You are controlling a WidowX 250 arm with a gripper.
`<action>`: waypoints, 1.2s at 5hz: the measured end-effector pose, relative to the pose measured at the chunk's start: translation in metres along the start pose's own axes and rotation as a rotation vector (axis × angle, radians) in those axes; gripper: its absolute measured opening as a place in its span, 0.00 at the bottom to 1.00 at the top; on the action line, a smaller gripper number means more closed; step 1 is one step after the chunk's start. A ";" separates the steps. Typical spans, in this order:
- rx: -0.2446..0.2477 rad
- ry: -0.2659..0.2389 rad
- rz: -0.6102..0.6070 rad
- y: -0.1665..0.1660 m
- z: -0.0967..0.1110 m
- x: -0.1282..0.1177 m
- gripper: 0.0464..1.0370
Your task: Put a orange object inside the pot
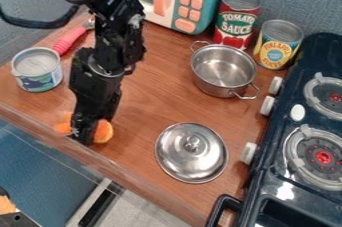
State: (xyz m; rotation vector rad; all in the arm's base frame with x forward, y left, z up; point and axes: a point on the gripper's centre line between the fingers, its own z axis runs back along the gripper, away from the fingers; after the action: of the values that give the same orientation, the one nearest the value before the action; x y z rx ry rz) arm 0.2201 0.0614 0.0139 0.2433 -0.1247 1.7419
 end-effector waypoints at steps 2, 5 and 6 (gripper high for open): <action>-0.002 -0.013 0.017 -0.003 0.000 0.002 0.39; -0.047 -0.005 0.090 -0.057 0.079 -0.002 0.39; -0.085 0.035 0.089 -0.092 0.094 -0.027 0.39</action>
State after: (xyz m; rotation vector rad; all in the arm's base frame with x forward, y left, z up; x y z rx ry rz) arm 0.3232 0.0318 0.0939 0.1471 -0.1857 1.8235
